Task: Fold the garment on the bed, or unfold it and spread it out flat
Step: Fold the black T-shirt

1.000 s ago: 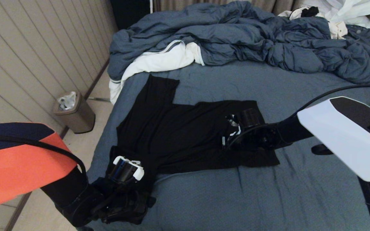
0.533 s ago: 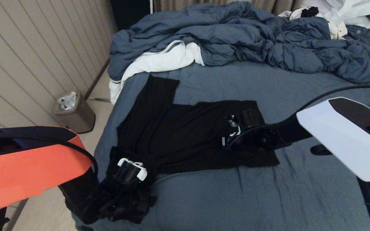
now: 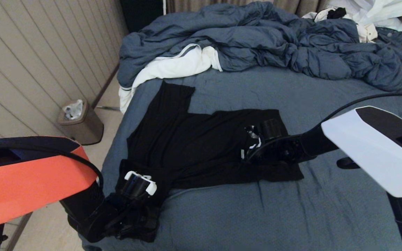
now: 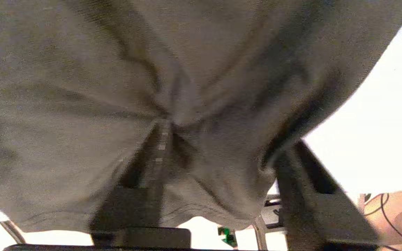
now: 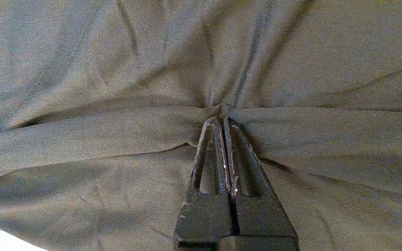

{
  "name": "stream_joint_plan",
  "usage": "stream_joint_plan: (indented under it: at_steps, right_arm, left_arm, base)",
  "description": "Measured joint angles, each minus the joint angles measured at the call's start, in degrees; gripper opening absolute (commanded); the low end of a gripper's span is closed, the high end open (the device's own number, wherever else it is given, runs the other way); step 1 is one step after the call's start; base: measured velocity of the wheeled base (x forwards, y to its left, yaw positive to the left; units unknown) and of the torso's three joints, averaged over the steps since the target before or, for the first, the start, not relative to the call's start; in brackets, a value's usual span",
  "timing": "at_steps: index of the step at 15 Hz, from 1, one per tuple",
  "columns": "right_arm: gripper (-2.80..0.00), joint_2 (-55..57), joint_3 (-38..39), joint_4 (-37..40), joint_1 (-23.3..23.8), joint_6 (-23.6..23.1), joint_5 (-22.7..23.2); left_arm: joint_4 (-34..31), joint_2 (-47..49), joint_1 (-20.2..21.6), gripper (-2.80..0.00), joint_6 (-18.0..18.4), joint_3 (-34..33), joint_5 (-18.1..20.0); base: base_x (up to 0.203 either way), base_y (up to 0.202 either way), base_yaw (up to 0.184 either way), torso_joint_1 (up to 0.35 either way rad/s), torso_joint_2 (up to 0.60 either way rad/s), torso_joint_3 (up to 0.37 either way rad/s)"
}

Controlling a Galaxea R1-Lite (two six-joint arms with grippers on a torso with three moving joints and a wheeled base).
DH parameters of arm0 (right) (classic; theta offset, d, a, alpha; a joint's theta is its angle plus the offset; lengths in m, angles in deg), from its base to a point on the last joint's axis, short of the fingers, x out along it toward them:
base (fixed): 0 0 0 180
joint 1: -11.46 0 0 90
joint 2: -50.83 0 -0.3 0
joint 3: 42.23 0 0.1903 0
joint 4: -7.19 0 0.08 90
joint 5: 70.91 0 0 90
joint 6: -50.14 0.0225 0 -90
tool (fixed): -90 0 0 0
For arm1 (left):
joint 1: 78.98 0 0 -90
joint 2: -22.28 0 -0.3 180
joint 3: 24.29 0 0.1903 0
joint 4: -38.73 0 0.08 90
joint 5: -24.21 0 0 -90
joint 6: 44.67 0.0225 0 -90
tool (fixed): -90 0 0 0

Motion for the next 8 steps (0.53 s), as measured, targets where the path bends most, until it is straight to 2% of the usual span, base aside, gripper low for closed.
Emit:
stream_joint_plan:
  at_steps: [4,8]
  right_arm:
    - [-2.8,-0.24,0.14,0.01,0.0,0.0,0.01]
    - [-2.8,-0.88,0.44,0.09,0.0,0.0,-0.08]
  left_arm:
    - [-0.12,-2.45,0.68,-2.8,0.91,-1.05,-0.23]
    - [-0.49,-6.81,2.91,-2.8,4.11,-0.49,-4.34]
  base:
    - [0.0,0.0,0.0,0.0,0.0,0.0]
    - [0.0,0.0,0.0,0.0,0.0,0.0]
